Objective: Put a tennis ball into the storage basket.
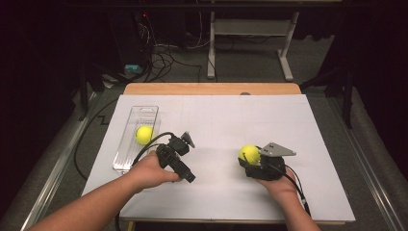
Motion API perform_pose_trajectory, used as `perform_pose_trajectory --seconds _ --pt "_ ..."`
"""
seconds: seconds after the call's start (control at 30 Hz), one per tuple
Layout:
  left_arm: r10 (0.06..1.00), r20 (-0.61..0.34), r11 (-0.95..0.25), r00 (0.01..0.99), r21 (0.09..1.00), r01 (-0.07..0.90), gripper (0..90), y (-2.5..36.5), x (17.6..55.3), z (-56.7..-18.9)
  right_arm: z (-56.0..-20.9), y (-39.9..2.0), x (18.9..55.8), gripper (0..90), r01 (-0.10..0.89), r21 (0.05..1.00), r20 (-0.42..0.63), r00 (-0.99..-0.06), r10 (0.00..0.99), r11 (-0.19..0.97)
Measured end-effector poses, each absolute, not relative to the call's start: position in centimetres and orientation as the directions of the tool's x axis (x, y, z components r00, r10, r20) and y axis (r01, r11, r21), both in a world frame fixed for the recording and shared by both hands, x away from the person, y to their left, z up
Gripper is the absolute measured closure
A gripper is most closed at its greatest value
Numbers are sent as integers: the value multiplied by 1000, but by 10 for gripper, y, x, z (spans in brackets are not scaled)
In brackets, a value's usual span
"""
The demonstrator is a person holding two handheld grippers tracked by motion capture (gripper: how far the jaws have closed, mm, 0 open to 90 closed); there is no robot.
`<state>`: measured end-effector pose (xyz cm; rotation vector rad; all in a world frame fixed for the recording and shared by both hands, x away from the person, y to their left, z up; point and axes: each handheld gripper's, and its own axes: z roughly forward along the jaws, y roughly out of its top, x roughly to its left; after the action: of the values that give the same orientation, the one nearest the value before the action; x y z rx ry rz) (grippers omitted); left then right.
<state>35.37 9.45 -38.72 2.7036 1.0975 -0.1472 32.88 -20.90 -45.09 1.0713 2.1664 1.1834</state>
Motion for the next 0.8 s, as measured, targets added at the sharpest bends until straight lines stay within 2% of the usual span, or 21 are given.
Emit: perform_pose_trajectory --seconds 0.2,0.33,0.8 --pt "676 -174 -697 716 164 698 6 93 354 -383 -459 -224 307 271 417 859 6 -588 809 297" --pt "673 -181 -700 717 160 697 6 91 352 -378 -460 -221 298 271 392 854 -33 -615 788 341" --pt "654 -184 -712 734 178 680 6 80 352 -362 -459 -182 285 271 348 872 -2 -700 714 344"
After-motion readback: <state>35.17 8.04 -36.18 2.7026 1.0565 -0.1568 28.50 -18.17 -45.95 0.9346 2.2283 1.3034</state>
